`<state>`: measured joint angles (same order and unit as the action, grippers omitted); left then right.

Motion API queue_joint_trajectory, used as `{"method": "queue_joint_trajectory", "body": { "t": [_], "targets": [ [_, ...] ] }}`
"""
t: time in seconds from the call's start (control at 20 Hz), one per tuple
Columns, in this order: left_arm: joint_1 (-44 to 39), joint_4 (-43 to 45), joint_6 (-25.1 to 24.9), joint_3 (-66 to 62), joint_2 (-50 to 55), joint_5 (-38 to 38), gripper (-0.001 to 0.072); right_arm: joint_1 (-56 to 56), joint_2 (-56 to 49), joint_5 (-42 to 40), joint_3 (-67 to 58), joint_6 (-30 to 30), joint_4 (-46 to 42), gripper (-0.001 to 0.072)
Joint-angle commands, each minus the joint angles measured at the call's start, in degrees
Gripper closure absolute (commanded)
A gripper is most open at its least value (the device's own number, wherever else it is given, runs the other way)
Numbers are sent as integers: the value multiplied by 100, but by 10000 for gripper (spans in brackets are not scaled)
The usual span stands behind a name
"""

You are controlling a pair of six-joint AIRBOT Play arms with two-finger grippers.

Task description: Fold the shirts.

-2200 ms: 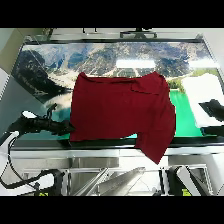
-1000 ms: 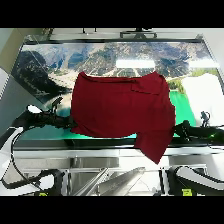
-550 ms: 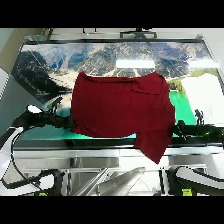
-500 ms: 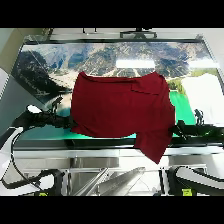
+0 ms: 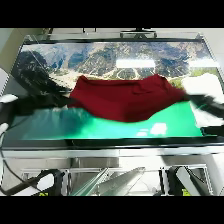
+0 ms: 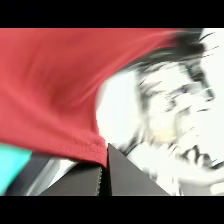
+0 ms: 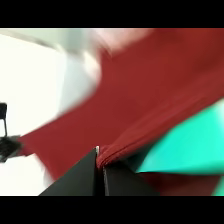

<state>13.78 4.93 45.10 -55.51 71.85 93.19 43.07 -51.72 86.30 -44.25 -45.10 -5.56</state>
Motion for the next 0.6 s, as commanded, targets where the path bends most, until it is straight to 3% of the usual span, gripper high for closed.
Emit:
{"method": "queue_joint_trajectory", "body": {
  "t": [0.0, 0.2, 0.3, 0.4, 0.55],
  "targets": [
    [404, -2594, -219, -1060, -1005, 1325, 683, 369, 1694, -341, -1121, 146, 1773, 691],
    [1735, -3215, 61, -2481, -1947, 1303, 681, 627, 2363, -1591, -2658, 144, 1720, 691],
    [2715, -3220, 404, -2806, -2122, 1305, 681, 627, 2302, -1947, -3248, 157, 1718, 691],
    [3390, -3482, 431, -2780, -2100, 1305, 681, 627, 2199, -2203, -3528, 332, 1576, 691],
    [3425, -3101, 448, -2343, -1729, 1233, 681, 586, 1864, -1976, -3473, 72, 597, 691]
  ]
}}
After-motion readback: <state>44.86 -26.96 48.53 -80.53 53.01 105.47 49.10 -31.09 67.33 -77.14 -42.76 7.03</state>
